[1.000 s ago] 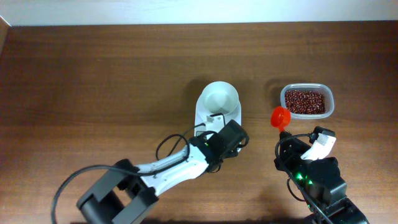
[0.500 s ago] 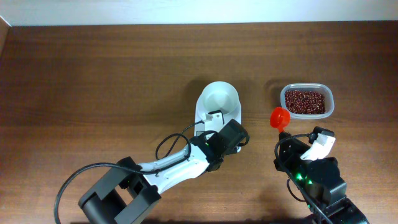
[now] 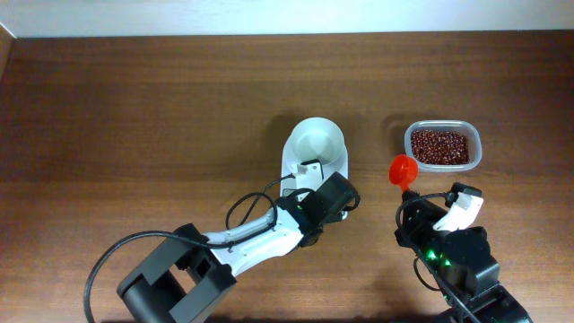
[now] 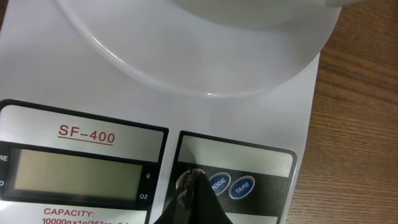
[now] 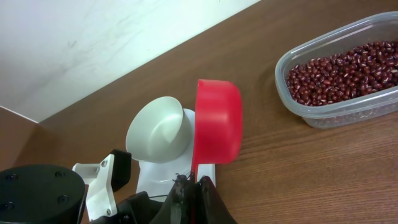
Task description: Scoop and weigh 50g on scale
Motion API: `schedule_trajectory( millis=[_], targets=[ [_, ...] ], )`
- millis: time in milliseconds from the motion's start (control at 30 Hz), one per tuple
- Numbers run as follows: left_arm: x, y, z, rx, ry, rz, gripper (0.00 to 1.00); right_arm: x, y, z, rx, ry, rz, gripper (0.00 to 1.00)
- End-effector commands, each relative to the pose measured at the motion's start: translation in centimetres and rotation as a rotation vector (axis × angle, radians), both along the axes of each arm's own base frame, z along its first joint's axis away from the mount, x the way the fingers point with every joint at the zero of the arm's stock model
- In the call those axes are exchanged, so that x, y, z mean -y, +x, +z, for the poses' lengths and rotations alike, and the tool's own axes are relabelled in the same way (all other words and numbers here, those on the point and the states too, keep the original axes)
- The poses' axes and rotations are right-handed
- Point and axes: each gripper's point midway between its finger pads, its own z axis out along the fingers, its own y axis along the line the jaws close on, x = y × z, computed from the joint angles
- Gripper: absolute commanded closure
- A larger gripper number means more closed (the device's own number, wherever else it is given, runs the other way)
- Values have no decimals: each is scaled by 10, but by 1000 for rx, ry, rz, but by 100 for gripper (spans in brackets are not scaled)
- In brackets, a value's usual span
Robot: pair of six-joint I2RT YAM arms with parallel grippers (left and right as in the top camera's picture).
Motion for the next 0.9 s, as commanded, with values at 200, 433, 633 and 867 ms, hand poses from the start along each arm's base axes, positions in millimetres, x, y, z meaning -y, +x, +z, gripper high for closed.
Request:
schedule_trajectory(
  millis=[200,433,633,867],
  targets=[
    [-5,1,-11,-12,17,43,100,-1,1,4,8,7,3,96],
    [-6,2,-12,-8,24,46,100,-1,1,4,8,6,3,96],
    [-9,2,-17,-13,27,77,100,0,0,4,8,6,3,96],
    [-5,3,-12,-10,9,75,100,-1,0,4,8,6,3,96]
  ],
)
